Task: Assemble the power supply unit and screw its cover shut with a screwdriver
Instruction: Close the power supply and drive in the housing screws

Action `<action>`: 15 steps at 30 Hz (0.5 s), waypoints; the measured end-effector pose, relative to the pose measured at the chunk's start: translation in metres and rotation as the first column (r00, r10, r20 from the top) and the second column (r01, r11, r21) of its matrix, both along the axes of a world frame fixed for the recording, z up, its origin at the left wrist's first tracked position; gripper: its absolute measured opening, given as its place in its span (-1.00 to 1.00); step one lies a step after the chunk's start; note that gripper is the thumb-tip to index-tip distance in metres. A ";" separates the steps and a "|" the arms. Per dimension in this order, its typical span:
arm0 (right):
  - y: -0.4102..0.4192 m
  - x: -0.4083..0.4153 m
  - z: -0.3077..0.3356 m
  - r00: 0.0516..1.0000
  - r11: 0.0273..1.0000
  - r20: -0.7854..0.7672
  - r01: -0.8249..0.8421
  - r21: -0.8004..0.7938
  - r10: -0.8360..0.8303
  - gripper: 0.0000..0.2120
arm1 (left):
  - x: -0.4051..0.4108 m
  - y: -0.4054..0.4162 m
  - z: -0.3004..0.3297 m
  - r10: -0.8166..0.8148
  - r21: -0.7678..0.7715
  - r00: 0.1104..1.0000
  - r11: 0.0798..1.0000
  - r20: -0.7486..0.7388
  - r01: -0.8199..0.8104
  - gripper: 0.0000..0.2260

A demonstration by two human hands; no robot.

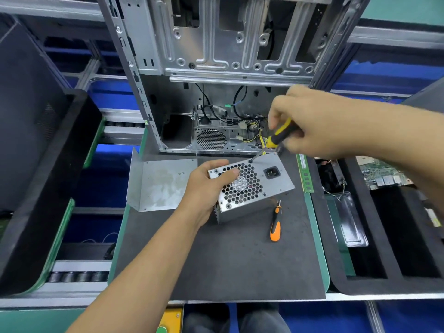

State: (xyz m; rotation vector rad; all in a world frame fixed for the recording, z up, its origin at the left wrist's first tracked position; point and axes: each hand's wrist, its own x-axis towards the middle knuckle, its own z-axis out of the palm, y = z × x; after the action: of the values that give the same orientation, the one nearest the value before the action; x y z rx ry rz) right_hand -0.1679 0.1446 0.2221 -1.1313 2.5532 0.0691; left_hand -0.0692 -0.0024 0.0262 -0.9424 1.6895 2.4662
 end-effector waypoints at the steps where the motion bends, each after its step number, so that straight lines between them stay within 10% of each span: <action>1: -0.001 -0.001 0.002 0.998 0.998 -0.050 -0.046 -0.031 0.044 -0.79 | 0.000 0.000 0.000 -0.006 -0.005 1.000 1.000 -0.003 0.006 -0.56; 7: -0.012 -0.004 0.009 0.981 0.997 -0.175 -0.074 0.033 0.079 -0.90 | 0.000 0.003 -0.002 0.004 -0.002 1.000 1.000 0.006 -0.004 -0.57; 15: -0.012 -0.001 -0.009 0.969 0.999 -0.242 0.044 -0.012 -0.045 -0.54 | 0.000 -0.002 -0.002 0.006 0.028 1.000 1.000 -0.005 -0.006 -0.61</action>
State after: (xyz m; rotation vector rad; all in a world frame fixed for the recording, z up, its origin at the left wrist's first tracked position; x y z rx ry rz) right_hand -0.1687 0.1327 0.2126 -1.1291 2.7933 0.1997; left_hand -0.0693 -0.0041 0.0244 -0.9404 1.6510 2.4914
